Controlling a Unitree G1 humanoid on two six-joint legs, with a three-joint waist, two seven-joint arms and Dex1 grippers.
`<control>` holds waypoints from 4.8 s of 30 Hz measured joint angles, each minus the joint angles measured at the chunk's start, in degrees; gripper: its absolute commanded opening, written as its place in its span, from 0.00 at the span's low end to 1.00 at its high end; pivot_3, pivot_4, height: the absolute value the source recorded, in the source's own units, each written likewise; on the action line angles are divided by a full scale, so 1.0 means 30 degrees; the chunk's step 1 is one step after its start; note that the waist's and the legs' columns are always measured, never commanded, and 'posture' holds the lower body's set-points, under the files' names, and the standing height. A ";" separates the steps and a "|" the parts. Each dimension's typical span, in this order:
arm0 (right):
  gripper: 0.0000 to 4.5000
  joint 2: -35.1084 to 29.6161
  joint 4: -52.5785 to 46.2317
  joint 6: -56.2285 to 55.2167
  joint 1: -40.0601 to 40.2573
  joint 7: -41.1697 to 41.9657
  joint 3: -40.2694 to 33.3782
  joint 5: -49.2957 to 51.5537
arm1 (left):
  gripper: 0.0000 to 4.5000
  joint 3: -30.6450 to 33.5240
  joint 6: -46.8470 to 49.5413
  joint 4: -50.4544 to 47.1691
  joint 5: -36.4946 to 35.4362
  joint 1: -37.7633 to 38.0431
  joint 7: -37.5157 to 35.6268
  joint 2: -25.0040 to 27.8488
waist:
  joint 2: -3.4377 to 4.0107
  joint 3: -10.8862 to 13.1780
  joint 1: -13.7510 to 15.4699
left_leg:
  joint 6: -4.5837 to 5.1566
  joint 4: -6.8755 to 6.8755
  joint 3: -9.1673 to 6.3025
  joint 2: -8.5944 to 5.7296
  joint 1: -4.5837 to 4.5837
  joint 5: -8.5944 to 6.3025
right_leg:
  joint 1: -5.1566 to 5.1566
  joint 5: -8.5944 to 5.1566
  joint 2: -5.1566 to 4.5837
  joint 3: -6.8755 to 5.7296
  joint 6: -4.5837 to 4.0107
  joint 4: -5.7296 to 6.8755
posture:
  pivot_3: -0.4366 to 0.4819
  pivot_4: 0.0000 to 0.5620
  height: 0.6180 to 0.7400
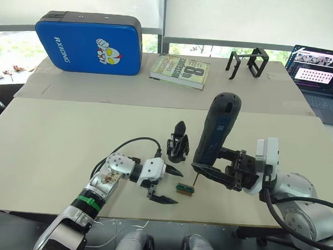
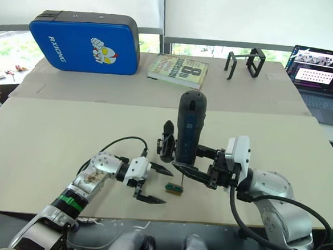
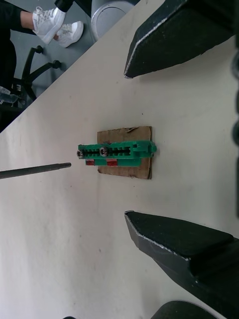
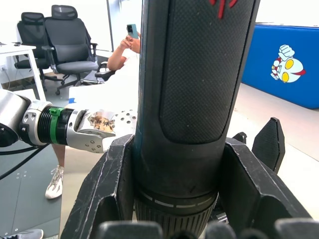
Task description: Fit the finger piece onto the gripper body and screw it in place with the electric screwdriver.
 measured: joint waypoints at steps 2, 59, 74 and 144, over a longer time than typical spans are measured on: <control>0.43 -0.0002 0.0000 0.0000 0.0015 0.0016 0.0011 0.0000 | 1.00 0.0000 -0.0002 0.0000 0.0002 -0.0001 0.0007 0.0000 | 0.0000 0.0000 0.0001 | 0.0000 0.0000 0.0000 0.0000 0.0000 0.0000 | 0.0000 0.0000 0.0000 -0.0001 0.0000 0.0000 | 0.48 0.27 1.00; 0.43 -0.1473 -0.1631 0.3705 -0.4437 -0.1710 -0.0331 0.5070 | 1.00 0.2464 0.4531 -0.6067 -0.2497 0.3427 0.1093 0.3664 | -0.0005 0.0007 -0.0035 | -0.0042 -0.0009 -0.0008 -0.0010 -0.0002 -0.0024 | -0.0015 0.0002 -0.0139 -0.0016 -0.0001 -0.0010 | 0.48 0.27 1.00; 0.43 0.0913 0.6494 0.6632 -1.6719 0.0570 0.3481 0.4647 | 1.00 0.3624 0.4465 -0.5568 -0.2513 0.2956 0.2999 0.3975 | -0.0009 0.0005 -0.0189 | -0.0006 -0.0017 0.0060 -0.0008 -0.0009 0.0000 | -0.0046 0.0014 -0.0021 -0.0019 -0.0009 0.0041 | 0.48 0.27 1.00; 0.43 0.2917 1.3137 0.4472 -1.7398 0.5065 0.4809 -0.2501 | 1.00 0.2746 0.1694 0.1736 -0.0209 -0.2203 0.2300 0.1528 | -0.0014 0.0003 -0.0541 | -0.0016 0.0078 0.0154 -0.0008 -0.0201 0.0027 | -0.0251 0.0030 0.0060 0.0018 0.0022 0.0239 | 0.48 0.27 1.00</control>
